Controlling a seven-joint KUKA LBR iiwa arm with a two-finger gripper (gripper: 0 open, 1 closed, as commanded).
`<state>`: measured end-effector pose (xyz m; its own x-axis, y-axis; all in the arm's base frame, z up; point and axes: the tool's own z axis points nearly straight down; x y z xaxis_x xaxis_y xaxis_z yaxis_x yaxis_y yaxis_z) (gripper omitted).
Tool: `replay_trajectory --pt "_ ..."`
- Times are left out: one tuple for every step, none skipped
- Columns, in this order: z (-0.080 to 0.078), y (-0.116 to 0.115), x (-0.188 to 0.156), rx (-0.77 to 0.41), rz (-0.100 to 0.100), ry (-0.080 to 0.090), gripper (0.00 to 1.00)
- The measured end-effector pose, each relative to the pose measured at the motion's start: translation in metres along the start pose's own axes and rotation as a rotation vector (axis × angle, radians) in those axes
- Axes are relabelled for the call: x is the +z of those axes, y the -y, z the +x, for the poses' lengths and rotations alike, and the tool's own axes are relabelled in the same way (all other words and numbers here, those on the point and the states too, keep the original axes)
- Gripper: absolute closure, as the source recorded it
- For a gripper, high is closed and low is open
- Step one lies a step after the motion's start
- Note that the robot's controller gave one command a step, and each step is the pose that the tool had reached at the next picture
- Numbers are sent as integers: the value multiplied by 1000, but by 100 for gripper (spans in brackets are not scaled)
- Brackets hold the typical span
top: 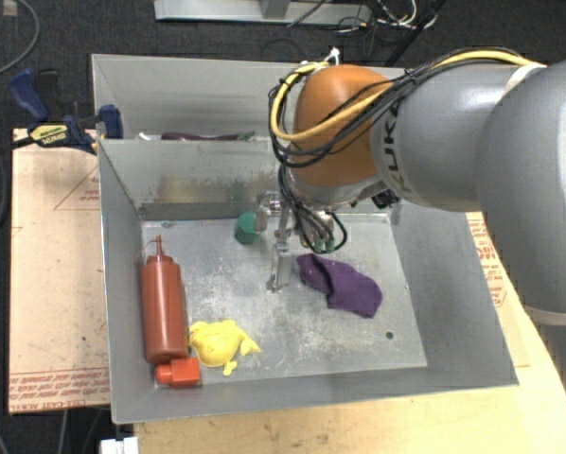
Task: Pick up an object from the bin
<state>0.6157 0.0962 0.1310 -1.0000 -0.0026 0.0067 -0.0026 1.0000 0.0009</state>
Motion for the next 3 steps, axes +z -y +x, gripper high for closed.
replay_trajectory --pt "-2 0 -5 1 -1 7 0" --pt "17 35 18 32 -3 8 0" --pt "42 66 32 140 0 1 0"
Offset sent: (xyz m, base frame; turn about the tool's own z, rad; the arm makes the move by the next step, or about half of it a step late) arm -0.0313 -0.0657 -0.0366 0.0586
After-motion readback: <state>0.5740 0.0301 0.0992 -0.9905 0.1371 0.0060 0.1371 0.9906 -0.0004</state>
